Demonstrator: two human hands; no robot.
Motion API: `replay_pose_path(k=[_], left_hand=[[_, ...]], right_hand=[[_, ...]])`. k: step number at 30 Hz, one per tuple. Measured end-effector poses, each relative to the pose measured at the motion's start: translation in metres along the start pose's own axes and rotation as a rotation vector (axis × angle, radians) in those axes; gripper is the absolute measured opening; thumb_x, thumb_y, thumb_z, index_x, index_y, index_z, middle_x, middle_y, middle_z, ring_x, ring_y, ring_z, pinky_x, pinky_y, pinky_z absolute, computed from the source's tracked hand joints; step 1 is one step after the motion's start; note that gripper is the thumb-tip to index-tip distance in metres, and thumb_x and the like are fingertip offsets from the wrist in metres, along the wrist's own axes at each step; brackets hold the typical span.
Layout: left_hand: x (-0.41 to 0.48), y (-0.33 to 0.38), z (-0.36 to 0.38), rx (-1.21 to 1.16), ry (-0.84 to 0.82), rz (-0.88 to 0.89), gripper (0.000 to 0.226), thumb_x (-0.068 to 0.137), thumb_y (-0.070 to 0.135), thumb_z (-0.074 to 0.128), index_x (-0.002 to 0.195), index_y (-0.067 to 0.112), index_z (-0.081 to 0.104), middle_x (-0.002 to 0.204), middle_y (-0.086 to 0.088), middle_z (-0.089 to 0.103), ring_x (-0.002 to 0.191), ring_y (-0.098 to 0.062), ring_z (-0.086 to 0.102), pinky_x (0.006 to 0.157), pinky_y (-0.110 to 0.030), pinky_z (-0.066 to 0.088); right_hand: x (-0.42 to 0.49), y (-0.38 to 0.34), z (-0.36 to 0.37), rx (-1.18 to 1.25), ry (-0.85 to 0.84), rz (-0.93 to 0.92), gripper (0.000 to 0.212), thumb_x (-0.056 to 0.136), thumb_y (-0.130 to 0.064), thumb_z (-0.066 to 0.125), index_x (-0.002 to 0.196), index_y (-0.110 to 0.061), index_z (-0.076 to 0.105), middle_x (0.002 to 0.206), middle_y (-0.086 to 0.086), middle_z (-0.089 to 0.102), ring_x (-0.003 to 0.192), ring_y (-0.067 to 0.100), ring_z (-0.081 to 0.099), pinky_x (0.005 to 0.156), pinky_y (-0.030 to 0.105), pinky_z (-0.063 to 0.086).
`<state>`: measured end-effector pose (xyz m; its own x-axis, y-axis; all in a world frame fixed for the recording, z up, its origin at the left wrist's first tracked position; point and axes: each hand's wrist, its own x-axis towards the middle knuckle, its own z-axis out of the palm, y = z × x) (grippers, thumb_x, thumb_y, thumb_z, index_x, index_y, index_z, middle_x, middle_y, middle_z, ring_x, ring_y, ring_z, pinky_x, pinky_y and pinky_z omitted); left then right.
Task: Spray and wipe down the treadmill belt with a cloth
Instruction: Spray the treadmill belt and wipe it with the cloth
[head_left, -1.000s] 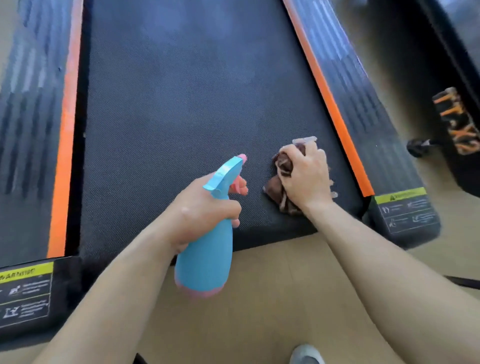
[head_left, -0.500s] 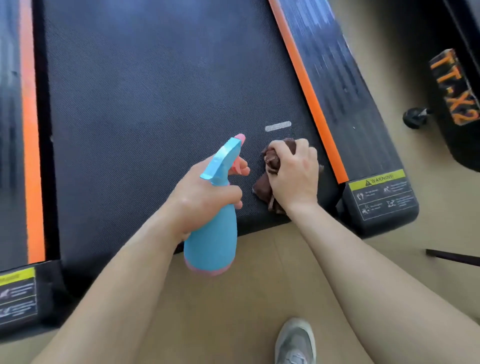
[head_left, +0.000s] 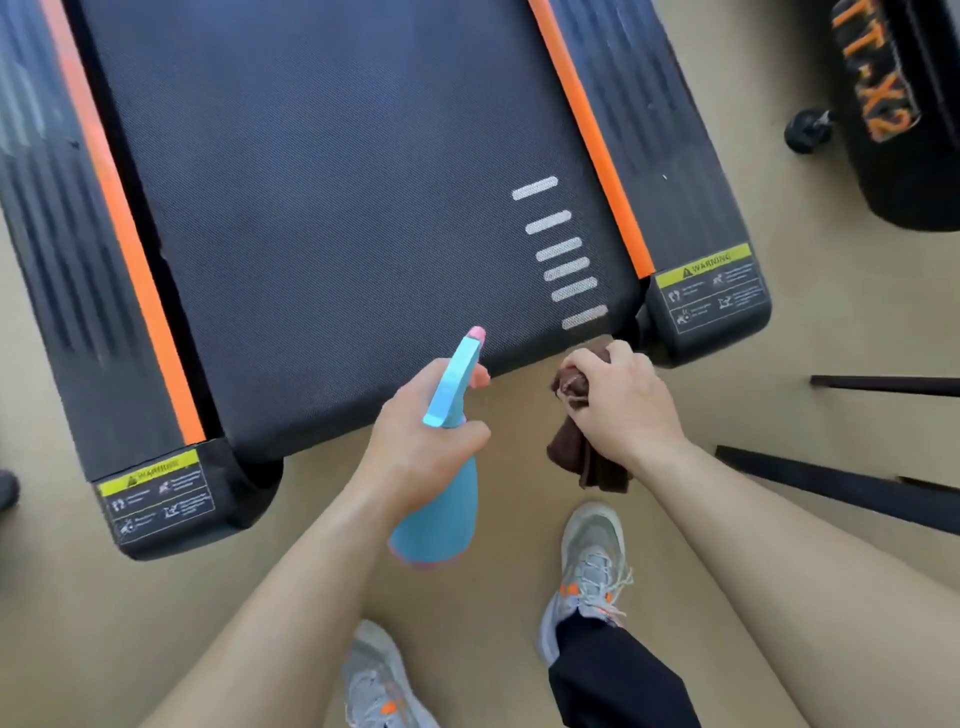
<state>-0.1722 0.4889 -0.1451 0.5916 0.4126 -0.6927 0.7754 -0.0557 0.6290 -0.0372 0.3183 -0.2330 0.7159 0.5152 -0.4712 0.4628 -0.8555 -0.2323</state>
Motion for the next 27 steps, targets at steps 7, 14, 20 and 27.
replay_pose_path(k=[7, 14, 20, 27], left_hand=[[-0.017, -0.04, -0.012, 0.068, -0.105, 0.056, 0.04, 0.083, 0.013, 0.068, 0.107, 0.045, 0.063, 0.102, 0.018, 0.064, 0.09, -0.011, 0.058, 0.074, -0.027, 0.043], [-0.029, -0.076, -0.029, 0.129, -0.18, 0.135, 0.039, 0.084, 0.014, 0.066, 0.108, 0.044, 0.063, 0.103, 0.016, 0.063, 0.094, -0.011, 0.058, 0.073, -0.027, 0.042], [-0.007, -0.1, -0.003, 0.176, -0.167, 0.175, 0.038, 0.084, 0.014, 0.066, 0.107, 0.044, 0.062, 0.101, 0.011, 0.065, 0.09, -0.014, 0.06, 0.072, -0.029, 0.043], [0.057, -0.132, 0.079, 0.136, -0.139, 0.236, 0.039, 0.082, 0.012, 0.068, 0.106, 0.043, 0.063, 0.105, 0.016, 0.066, 0.084, -0.009, 0.061, 0.073, -0.027, 0.044]], right_hand=[[-0.061, -0.003, 0.022, 0.063, -0.054, 0.149, 0.017, 0.094, -0.04, 0.061, 0.109, -0.038, 0.055, 0.104, 0.002, 0.044, 0.102, 0.03, 0.046, 0.083, 0.041, 0.049], [-0.106, -0.044, 0.043, 0.147, 0.045, 0.228, 0.015, 0.095, -0.037, 0.059, 0.11, -0.038, 0.056, 0.104, -0.001, 0.043, 0.1, 0.026, 0.044, 0.085, 0.041, 0.049], [-0.076, -0.031, 0.073, 0.184, 0.223, 0.23, 0.017, 0.094, -0.036, 0.062, 0.111, -0.036, 0.057, 0.104, 0.0, 0.042, 0.099, 0.026, 0.043, 0.085, 0.04, 0.048], [-0.011, 0.049, 0.136, 0.28, 0.373, 0.142, 0.023, 0.094, -0.034, 0.066, 0.116, -0.035, 0.06, 0.107, 0.003, 0.045, 0.103, 0.028, 0.045, 0.085, 0.034, 0.042]])
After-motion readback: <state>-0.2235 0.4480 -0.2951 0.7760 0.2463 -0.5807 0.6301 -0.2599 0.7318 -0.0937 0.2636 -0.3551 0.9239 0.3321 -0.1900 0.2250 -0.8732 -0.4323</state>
